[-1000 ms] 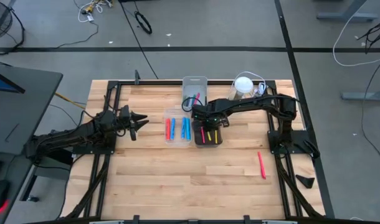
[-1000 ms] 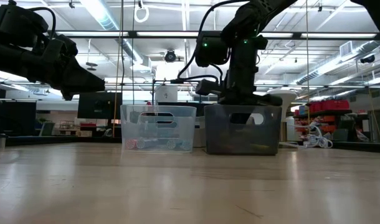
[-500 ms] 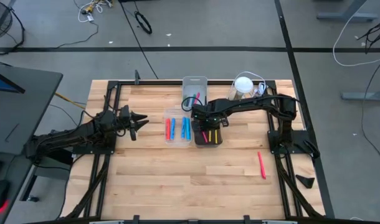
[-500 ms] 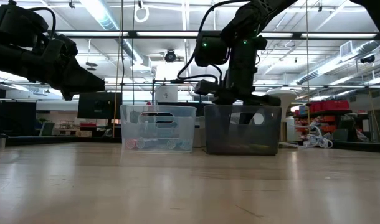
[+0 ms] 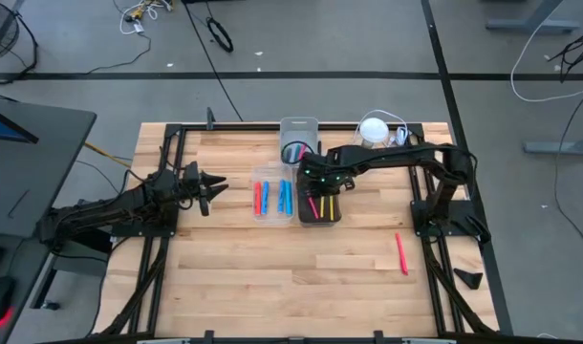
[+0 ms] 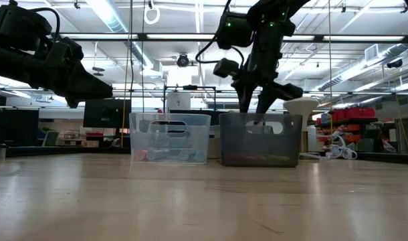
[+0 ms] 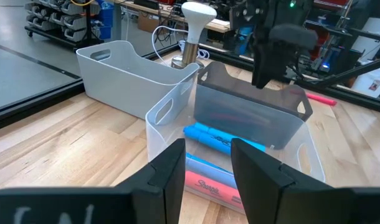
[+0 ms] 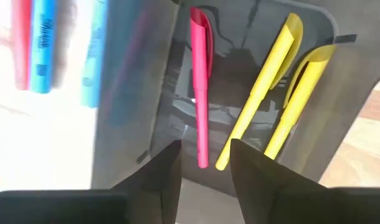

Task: Pick & Place Markers
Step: Put the pink marker pen into the black bin

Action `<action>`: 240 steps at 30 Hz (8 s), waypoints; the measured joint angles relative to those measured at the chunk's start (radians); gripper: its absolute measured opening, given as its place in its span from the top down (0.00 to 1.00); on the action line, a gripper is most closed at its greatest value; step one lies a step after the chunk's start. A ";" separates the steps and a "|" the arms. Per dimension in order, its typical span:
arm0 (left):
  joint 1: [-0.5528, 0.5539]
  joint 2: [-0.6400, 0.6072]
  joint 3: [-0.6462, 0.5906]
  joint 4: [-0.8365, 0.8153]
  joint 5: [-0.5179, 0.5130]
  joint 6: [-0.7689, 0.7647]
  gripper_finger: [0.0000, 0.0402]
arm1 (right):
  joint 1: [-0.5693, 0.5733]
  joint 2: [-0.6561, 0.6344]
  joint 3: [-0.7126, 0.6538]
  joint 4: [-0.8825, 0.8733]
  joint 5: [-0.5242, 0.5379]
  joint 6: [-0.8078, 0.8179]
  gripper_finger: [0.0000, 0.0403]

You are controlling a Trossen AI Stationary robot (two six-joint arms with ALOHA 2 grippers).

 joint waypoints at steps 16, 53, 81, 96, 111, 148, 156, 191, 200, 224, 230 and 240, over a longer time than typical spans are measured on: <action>0.000 0.000 0.000 0.000 0.000 0.000 0.66 | 0.008 -0.090 0.000 -0.051 0.000 0.025 0.69; 0.000 0.000 0.000 0.000 0.000 0.000 0.66 | 0.465 -0.673 -0.679 -0.133 -0.166 0.385 0.69; 0.000 0.000 0.000 0.000 0.000 0.000 0.66 | 0.616 -0.571 -0.812 0.025 -0.421 0.474 0.69; 0.000 0.000 0.000 0.000 0.000 0.000 0.66 | 0.616 -0.539 -0.838 0.066 -0.347 0.683 0.69; 0.000 0.000 0.000 0.000 0.000 0.000 0.66 | 0.610 -0.539 -0.899 0.168 -0.314 0.818 0.75; 0.000 0.000 0.000 0.000 0.000 0.000 0.66 | 0.379 -0.453 -0.698 0.207 -0.353 0.086 0.94; 0.000 0.000 0.000 0.000 0.000 0.000 0.66 | 0.365 -0.326 -0.631 0.215 -0.333 -0.200 0.94; 0.000 0.000 0.000 0.000 0.000 0.000 0.66 | 0.385 -0.250 -0.449 0.126 -0.163 -1.372 0.95; 0.000 0.000 0.000 0.000 0.000 0.000 0.66 | 0.384 -0.250 -0.436 0.012 -0.144 -1.433 0.99; 0.000 0.000 0.000 0.000 0.000 0.000 0.66 | 0.607 -0.180 -0.319 -0.084 -0.027 -1.043 0.54; 0.000 0.000 0.000 0.000 0.000 0.000 0.66 | 0.682 -0.116 -0.261 -0.109 -0.009 -0.929 0.53; 0.000 0.000 0.000 0.000 0.000 0.000 0.66 | 0.766 -0.045 -0.221 -0.072 0.020 -0.883 0.55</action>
